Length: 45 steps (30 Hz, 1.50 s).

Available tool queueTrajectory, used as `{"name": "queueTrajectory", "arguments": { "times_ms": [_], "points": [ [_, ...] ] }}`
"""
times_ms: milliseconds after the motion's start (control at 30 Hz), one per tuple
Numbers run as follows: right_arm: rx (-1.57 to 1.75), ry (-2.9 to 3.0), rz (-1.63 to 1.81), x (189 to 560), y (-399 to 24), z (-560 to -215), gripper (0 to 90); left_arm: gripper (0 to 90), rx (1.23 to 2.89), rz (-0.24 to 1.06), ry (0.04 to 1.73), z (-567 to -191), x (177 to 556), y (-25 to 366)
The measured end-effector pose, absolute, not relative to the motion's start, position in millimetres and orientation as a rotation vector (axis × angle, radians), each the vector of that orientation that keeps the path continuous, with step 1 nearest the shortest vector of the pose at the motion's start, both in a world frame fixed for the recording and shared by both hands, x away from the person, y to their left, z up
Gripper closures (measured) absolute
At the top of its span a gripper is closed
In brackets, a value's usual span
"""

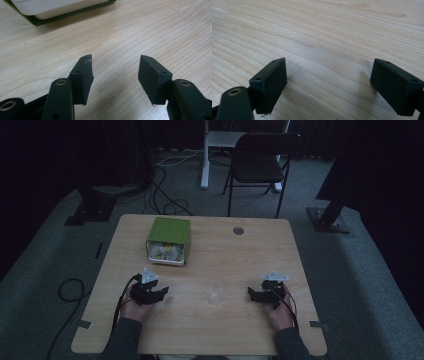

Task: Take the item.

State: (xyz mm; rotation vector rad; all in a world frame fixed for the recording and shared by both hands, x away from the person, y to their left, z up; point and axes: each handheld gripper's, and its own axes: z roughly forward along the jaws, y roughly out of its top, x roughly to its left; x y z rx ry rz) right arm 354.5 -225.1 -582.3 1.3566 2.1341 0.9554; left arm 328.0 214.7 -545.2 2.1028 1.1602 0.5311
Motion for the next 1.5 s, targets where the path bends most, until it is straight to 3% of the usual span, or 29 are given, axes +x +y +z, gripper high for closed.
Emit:
{"name": "queueTrajectory", "arguments": {
  "times_ms": [1500],
  "points": [
    [1.355, 2.135, 0.954, 355, -225, -582, 13.4, 50.6, 2.077, 0.581, 1.059, -505, 372, 195]
  ]
}}
